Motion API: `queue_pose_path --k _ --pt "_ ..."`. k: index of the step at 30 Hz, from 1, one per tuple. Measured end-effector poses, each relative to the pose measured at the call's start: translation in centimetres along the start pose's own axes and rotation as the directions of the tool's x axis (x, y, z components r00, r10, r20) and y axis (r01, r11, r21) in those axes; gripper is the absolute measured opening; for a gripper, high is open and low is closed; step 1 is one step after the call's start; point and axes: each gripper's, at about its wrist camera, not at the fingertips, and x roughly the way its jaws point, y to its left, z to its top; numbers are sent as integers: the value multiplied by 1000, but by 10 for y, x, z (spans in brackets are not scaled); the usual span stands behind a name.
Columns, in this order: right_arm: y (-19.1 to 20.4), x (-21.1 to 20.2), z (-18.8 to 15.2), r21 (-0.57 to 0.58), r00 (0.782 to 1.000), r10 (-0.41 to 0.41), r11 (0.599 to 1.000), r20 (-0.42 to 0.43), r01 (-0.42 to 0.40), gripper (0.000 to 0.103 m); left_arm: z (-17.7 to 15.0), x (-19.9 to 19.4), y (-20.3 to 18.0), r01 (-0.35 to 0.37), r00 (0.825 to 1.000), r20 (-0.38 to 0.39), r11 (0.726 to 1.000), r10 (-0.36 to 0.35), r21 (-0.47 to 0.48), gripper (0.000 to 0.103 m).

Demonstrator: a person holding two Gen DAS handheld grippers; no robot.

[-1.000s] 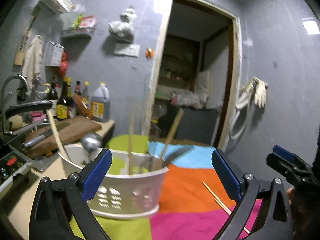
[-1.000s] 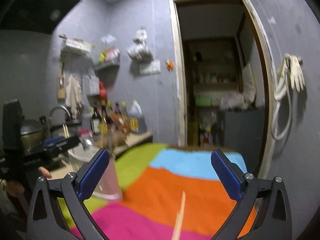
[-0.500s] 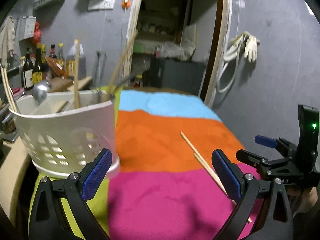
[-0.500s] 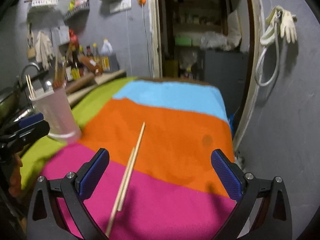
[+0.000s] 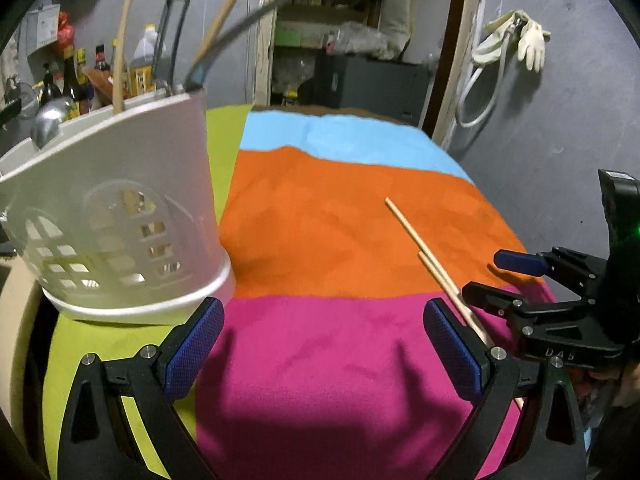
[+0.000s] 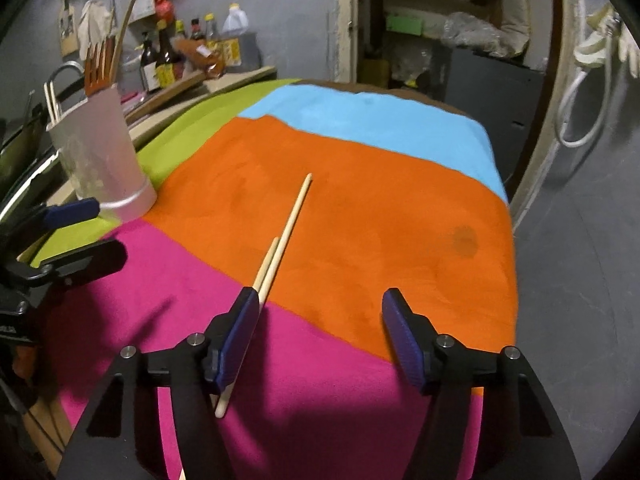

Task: Organize utensils
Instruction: 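Grasp a wooden chopstick with the left tool while the right tool grasps another chopstick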

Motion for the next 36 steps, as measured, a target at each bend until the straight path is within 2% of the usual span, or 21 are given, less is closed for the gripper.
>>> queue_pose_path --k 9,10,15,16,17,18,21,23,27,31,33,36 --pt "9 21 7 -80 998 -26 997 -65 21 59 3 6 0 23 999 -47 1000 -24 -7 97" --pt "8 22 9 -84 997 -31 996 -65 26 57 2 7 0 34 998 -58 999 -35 -9 97" --pt "-6 19 8 -63 998 -22 998 -66 18 28 4 10 -4 87 991 -100 996 -86 3 96" --pt "-9 17 6 -59 998 -25 998 -66 21 25 5 11 -7 102 989 -111 995 -100 7 93" --pt "-12 16 4 -56 997 -30 998 -67 26 16 5 13 -9 115 986 -121 993 -113 9 91" --pt "-17 13 1 -54 997 -37 998 -71 33 11 6 15 -13 135 982 -136 991 -132 13 84" --pt "-30 4 -8 -25 997 -24 999 -77 22 6 7 26 -26 202 961 -199 979 -193 28 66" --pt "-36 -2 -13 -12 996 -25 1000 -81 24 5 9 30 -33 221 955 -212 974 -206 47 62" --pt "-47 -19 -29 22 995 -26 999 -93 28 5 16 38 -45 260 941 -244 963 -236 69 41" --pt "-48 -31 -38 37 993 -1 999 -118 5 5 23 48 -54 237 940 -276 966 -201 103 20" --pt "-47 -33 -38 44 992 11 999 -128 -6 5 26 53 -56 236 935 -294 966 -196 105 14" --pt "-49 -25 -32 58 989 31 998 -143 -22 6 28 56 -55 244 926 -317 966 -206 86 12"
